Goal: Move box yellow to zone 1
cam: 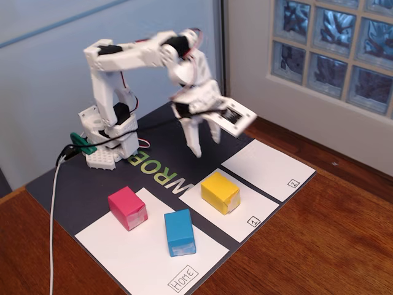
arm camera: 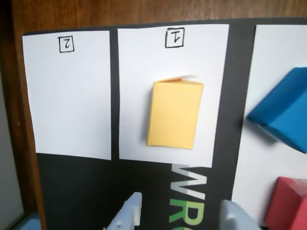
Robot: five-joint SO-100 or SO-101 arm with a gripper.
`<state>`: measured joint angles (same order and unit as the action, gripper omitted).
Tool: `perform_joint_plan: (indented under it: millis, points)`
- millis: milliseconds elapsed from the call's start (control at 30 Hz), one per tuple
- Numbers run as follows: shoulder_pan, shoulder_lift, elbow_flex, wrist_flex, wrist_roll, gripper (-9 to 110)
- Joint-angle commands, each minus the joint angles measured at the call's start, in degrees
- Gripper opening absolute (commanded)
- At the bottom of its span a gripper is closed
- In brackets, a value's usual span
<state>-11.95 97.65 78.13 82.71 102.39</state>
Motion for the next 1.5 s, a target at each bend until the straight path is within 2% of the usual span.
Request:
perform_joint_plan:
  millis: [0, 67, 733, 1200, 1467]
  points:
    - [1.41, 8.88, 2.72, 1.58, -0.88, 5]
    - [2.29, 13.45, 6.33, 2.29, -0.97, 0]
    - [5.27, 61.79, 58.45, 2.55, -5.8, -1]
    - [10.81, 85.52, 80.42, 3.52, -9.05, 0]
    - [12.83, 88.51, 84.55, 2.99, -9.14, 0]
